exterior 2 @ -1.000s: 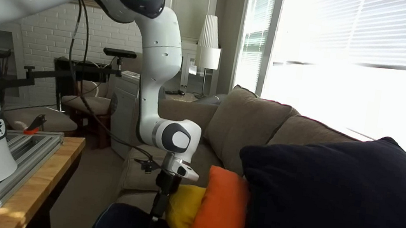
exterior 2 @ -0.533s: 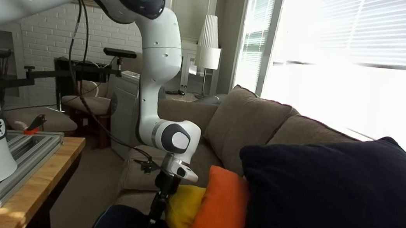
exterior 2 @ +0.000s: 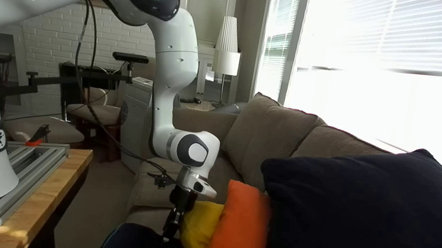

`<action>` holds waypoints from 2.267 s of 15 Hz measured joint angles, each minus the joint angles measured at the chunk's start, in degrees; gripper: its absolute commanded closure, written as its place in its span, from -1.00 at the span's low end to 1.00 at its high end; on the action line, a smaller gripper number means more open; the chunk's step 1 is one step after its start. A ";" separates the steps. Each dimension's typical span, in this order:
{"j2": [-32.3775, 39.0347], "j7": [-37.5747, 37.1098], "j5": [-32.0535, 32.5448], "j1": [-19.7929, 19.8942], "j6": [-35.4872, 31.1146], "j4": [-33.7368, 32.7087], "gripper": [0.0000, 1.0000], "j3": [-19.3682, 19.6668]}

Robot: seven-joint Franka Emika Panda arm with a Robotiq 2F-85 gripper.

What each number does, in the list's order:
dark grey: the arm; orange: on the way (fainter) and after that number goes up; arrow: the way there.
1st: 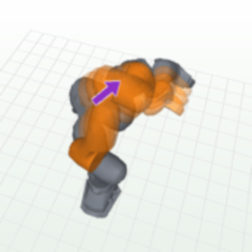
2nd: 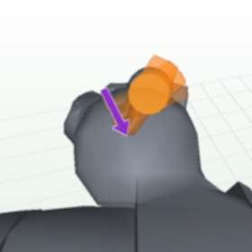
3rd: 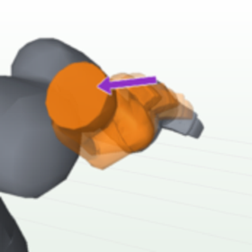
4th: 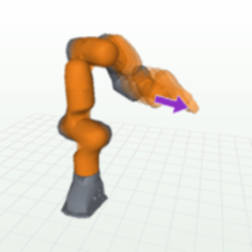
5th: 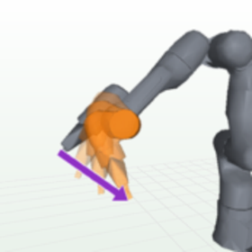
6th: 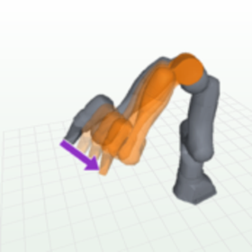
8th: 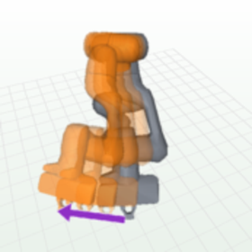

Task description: Move the blue cylindrical pillow to the left.

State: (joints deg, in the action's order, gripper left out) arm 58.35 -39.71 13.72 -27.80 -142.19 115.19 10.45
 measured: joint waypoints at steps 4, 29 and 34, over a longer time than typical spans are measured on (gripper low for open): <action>-0.85 1.65 -0.45 1.87 0.18 0.04 0.98 -1.02; -21.11 9.49 -7.80 9.67 3.14 3.16 0.98 -8.31; -25.63 9.49 -7.78 9.37 4.96 2.50 0.98 -8.45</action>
State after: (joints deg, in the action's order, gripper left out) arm 32.72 -30.22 5.94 -18.44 -137.23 117.69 2.00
